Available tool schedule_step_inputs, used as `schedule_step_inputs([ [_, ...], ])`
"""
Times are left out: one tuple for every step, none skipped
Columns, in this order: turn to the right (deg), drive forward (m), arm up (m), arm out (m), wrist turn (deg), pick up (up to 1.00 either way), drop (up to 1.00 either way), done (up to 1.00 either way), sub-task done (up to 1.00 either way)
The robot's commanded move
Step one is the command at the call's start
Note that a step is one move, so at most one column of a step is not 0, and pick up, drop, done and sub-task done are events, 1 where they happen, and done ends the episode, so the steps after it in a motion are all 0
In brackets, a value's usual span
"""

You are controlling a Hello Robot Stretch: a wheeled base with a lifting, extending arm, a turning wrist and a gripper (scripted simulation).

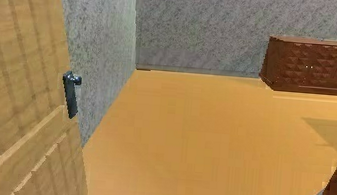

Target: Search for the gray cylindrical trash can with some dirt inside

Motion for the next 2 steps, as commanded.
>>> schedule_step_inputs([
  [12.0,0.0,0.0,0.0,0.0,0.0,0.0,0.0,0.0],
  [0.0,0.1,0.0,0.0,0.0,0.0,0.0,0.0,0.0],
])
